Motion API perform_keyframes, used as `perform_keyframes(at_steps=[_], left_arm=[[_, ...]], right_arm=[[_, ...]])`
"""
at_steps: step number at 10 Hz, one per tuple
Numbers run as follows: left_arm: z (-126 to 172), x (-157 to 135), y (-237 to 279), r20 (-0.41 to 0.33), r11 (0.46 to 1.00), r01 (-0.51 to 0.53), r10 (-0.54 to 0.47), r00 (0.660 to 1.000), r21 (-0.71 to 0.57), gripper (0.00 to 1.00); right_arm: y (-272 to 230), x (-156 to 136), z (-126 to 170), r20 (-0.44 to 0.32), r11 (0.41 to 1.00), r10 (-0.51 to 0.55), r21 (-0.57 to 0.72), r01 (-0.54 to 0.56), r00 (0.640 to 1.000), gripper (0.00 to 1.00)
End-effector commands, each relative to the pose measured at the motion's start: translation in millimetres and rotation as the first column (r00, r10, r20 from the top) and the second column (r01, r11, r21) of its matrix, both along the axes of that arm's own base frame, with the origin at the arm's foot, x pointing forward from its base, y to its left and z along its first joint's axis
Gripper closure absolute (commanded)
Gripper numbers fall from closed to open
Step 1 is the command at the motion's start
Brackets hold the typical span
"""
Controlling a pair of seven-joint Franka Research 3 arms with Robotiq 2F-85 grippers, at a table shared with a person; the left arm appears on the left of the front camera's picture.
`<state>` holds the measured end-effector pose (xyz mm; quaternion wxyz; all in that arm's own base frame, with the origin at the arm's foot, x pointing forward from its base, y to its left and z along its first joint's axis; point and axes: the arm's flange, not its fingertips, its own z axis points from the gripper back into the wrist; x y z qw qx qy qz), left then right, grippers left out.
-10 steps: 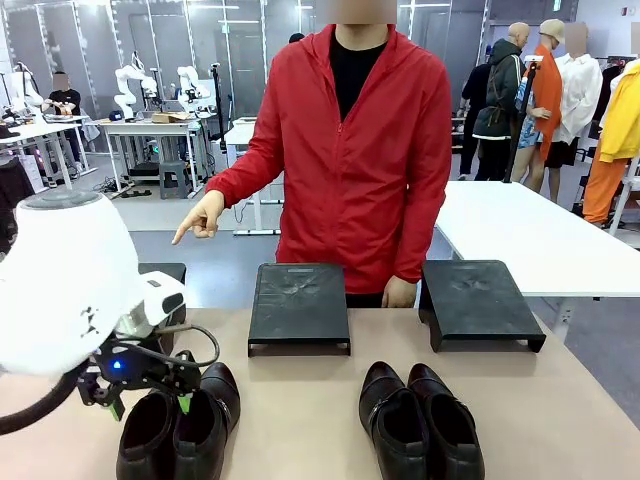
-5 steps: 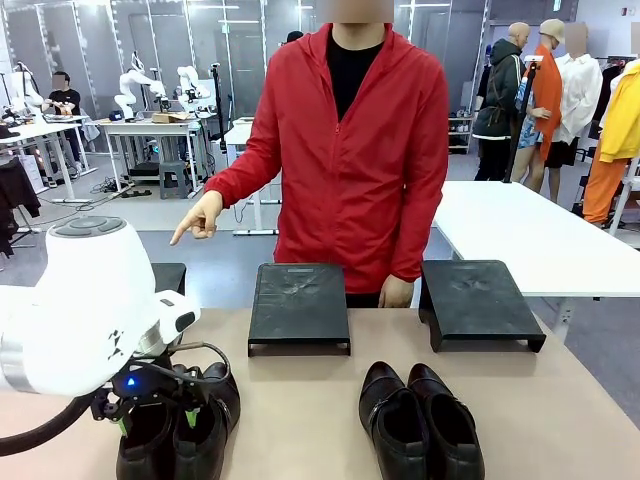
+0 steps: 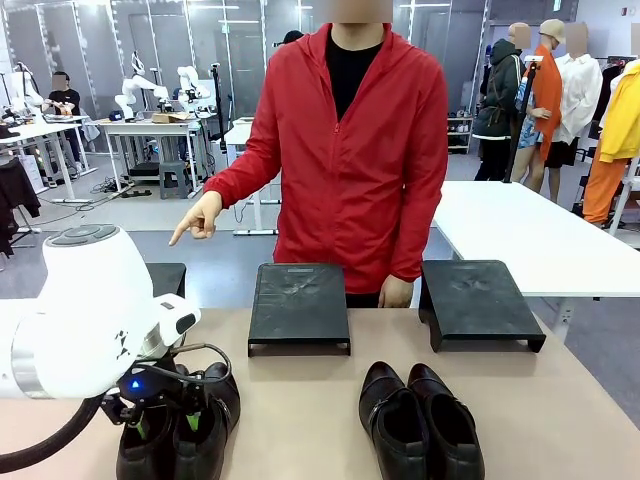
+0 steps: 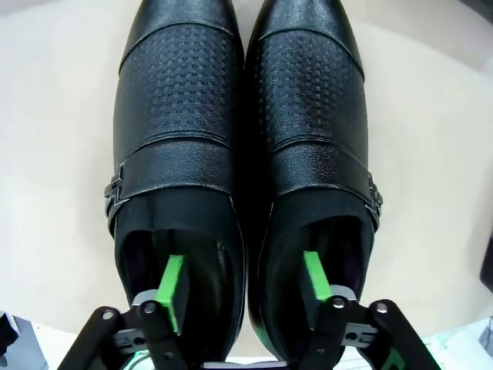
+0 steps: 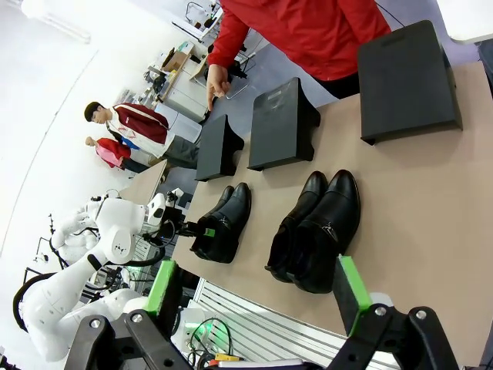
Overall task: Place the shoes on the stand as instructed by the person.
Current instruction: Pick up one pair of Shoes and place it on the Shoes Stand indicated by the person.
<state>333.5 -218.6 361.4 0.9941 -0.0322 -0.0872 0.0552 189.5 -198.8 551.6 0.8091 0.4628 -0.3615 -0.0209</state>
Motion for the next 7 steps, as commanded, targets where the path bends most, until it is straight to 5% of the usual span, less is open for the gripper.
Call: perform_keyframes(at_steps=[1, 2, 3, 4, 7], left_arm=[[-23.8, -22.8, 20.9, -0.006, 1.0, 0.019, -0.019, 1.0, -0.017, 1.0], [-25.5, -23.8, 20.4, -0.011, 1.0, 0.019, -0.019, 1.0, -0.011, 1.0], [-25.9, -24.6, 19.7, -0.006, 1.0, 0.019, -0.019, 1.0, -0.001, 0.88], [-25.7, -24.2, 18.9, -0.004, 1.0, 0.023, -0.023, 1.0, 0.0, 0.97], [-21.0, -28.0, 18.7, -0.005, 1.0, 0.025, -0.025, 1.0, 0.002, 1.0]], right_arm=[[-0.3, -0.1, 1.2, 0.02, 1.0, 0.004, -0.004, -0.004, 1.0, 0.0], [-0.3, -0.1, 1.2, 0.02, 1.0, 0.004, -0.004, -0.004, 1.0, 0.0], [-0.3, -0.1, 1.2, 0.02, 1.0, 0.004, -0.004, -0.004, 1.0, 0.0], [-0.3, -0.1, 1.2, 0.02, 1.0, 0.004, -0.004, -0.004, 1.0, 0.0], [-0.3, -0.1, 1.2, 0.02, 1.0, 0.004, -0.004, -0.004, 1.0, 0.0]])
